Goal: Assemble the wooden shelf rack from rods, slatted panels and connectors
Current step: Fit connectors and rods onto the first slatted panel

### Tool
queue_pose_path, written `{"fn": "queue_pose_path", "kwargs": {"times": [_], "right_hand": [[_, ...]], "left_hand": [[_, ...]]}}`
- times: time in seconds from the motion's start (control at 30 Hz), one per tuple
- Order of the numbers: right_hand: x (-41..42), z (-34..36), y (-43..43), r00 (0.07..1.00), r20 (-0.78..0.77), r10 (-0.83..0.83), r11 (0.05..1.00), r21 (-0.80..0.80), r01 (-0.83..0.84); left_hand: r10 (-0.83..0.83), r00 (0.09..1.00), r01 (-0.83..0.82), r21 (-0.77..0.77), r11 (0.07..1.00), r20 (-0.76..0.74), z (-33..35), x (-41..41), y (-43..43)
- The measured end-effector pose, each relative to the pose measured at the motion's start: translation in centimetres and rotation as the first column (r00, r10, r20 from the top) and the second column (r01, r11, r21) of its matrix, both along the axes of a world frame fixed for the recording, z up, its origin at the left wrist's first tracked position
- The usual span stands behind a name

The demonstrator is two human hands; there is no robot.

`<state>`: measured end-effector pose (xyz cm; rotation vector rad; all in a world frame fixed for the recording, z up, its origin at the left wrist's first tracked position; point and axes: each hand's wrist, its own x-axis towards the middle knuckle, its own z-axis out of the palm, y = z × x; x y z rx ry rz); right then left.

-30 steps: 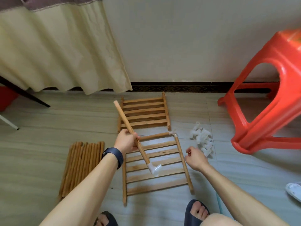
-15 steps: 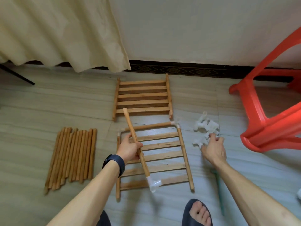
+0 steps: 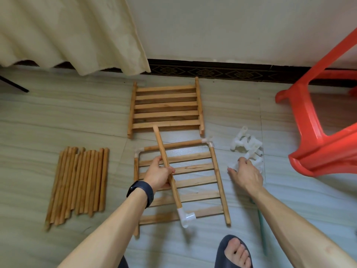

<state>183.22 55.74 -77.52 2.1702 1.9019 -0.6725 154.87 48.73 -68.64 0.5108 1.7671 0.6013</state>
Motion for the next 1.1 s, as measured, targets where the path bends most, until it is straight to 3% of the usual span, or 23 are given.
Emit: {"fn": "queue_pose_path", "kwargs": {"times": [0.17,0.27,0.37,0.53,0.63,0.87,1.0,1.1], "right_hand": [[-0.5,1.6,-0.4,0.996,-0.054,-0.076,0.997,-0.005,0.076],[-0.8,3.6,-0.7,0.927,-0.310,-0.211,0.977,-0.027,0.214],[-2.3,7.5,-0.6,0.671,-0.643,-0.370,0.918,-0.141,0.371],[-6.0,17.5,-0.6,0.289,-0.885,-0.366,0.922,-0.301,0.246],[-8.4,24.1,-0.7,0.183,-0.939,-0.290,0.952,-0.264,0.152],[-13.7,36.7,-1.8,0.064,-0.972,-0.225,0.974,-0.223,0.041],[-16.1,39.6,-3.1,-0.088,-0.959,-0.271,0.959,-0.277,0.060],[-17.4,39.0,-4.7,-0.068,-0.947,-0.315,0.942,-0.320,0.096]], "left_hand": [[0.020,1.000,-0.020,0.028,0.999,-0.011,2.2,-1.1,-0.2],[0.019,1.000,-0.018,0.062,0.998,-0.023,4.1,-1.9,-0.6],[0.024,1.000,-0.023,0.103,0.994,-0.009,6.9,-2.4,-0.7],[-0.004,1.000,0.008,0.195,0.981,-0.023,13.8,-3.5,-0.6],[-0.027,0.999,0.031,0.271,0.962,-0.018,18.8,-4.6,-0.5],[-0.092,0.993,0.062,0.331,0.942,0.077,26.0,-7.8,-4.0],[-0.105,0.989,0.065,0.335,0.940,0.102,25.9,-9.2,-6.3],[-0.104,0.990,0.069,0.315,0.947,0.097,25.1,-9.5,-7.4]]}}
